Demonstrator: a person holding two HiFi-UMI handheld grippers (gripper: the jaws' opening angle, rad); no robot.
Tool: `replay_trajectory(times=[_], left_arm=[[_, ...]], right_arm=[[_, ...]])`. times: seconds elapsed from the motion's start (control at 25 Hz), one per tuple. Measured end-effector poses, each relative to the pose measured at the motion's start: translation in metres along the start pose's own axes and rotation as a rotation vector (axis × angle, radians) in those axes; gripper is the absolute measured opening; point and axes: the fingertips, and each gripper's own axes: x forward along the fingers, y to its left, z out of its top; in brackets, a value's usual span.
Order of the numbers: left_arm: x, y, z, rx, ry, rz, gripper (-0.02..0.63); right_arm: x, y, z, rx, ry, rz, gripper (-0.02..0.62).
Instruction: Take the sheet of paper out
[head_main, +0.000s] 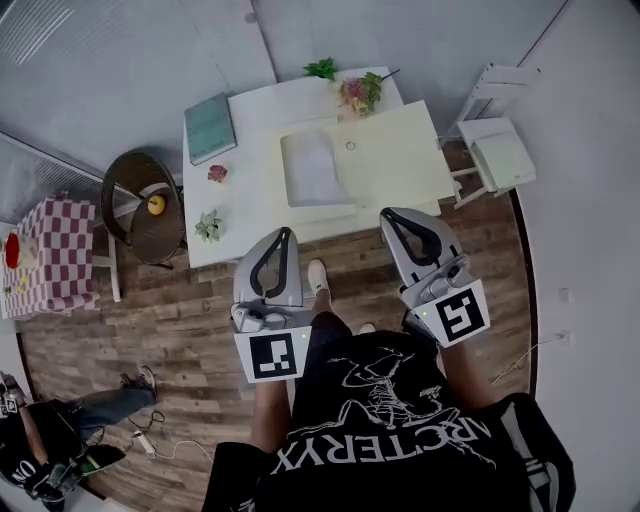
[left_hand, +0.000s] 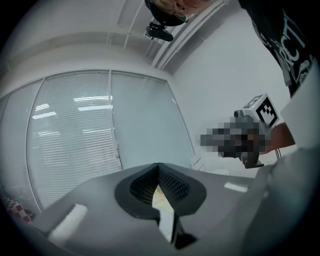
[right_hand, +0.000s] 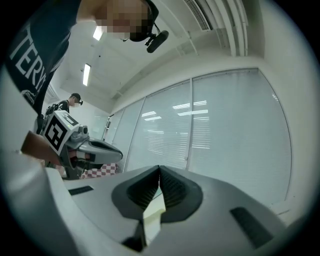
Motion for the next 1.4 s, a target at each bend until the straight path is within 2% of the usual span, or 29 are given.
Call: replay_trajectory(times=[0.2,0.4,0.68,0.8,1.0,1.24,1.4], left_arm=[[0.069,0.054,-0.014,-0.045,0.013,-0.052,0.011],[0.119,0.098,-0.018,-0.027,-0.019,-0.116,0.012],[0.162,0.121,-0.02,-0.02,-0.023,-0.163,0.012],[0.17,0.12,-0.016,-0.015,-0.017,-0.154,0.012],[0.175,0.116,-0.016,-0.034,0.015,-0.089,0.011],[0.179,0.106,-0.01,-0.016,0.026,-0.052,0.012],[0.178,0.1,-0.011,-0.017,0.038,-0.035,0.011]], right_arm=[[0.077,-0.033,-0.009,0.017,0.052,-0.033,0.012],[0.145,-0.056,-0.01,0.04,0.041,-0.076,0.012],[0.187,-0.076,-0.014,0.021,0.062,-0.085,0.012],[0.193,-0.086,-0.015,0.029,0.057,-0.067,0.012],[0.193,-0.094,-0.012,0.023,0.026,-0.02,0.012],[0.191,-0.109,-0.022,0.035,0.025,0.025,0.012],[0.189,-0.113,-0.038,0.136,0.03,0.059,0.013]])
